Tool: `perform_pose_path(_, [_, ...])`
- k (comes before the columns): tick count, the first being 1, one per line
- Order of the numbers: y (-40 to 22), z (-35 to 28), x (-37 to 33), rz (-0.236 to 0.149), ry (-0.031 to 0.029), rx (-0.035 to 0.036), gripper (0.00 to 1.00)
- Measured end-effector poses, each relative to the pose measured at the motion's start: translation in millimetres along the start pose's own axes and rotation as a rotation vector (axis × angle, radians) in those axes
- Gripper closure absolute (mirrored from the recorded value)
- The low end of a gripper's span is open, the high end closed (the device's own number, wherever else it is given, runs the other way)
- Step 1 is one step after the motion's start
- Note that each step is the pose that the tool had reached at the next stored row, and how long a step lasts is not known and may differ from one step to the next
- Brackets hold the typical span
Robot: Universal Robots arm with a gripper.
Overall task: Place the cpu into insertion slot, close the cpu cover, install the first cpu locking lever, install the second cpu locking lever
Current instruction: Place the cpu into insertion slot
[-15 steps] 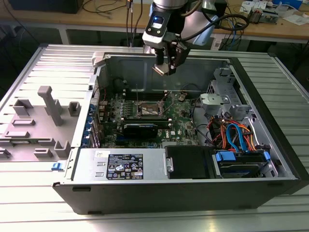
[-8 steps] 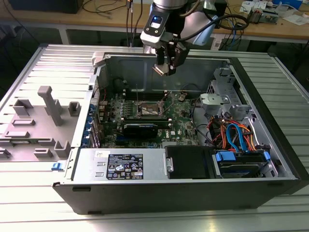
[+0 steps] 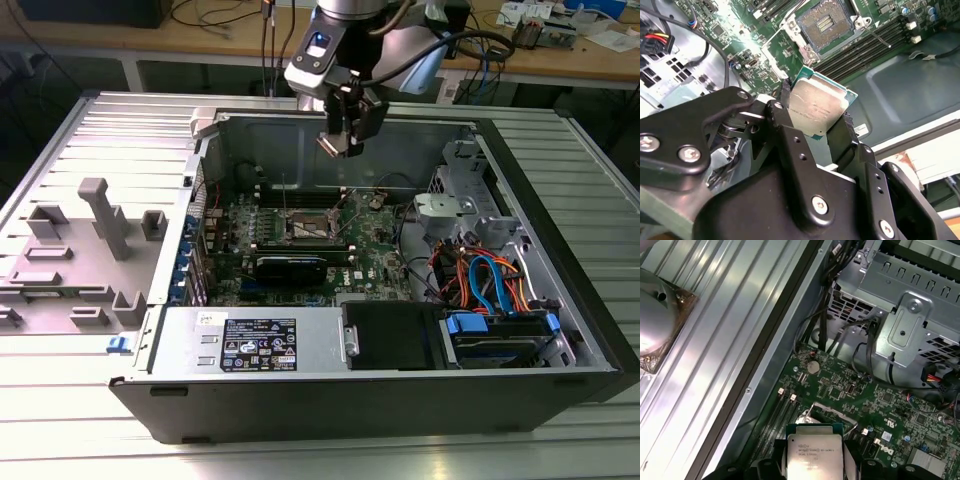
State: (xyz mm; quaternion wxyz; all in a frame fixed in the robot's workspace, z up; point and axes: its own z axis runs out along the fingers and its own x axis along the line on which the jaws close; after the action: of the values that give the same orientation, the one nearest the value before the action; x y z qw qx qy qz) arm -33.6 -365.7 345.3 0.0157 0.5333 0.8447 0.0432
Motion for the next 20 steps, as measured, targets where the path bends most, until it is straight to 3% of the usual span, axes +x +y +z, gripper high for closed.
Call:
perform_pose_path(11, [-0.2, 0.1, 0.1, 0.093, -0.0084, -0.0018, 0.46])
perform_pose_path(20, [-0.2, 0.3, 0.1, 0.146, -0.0131, -0.0029, 0.46])
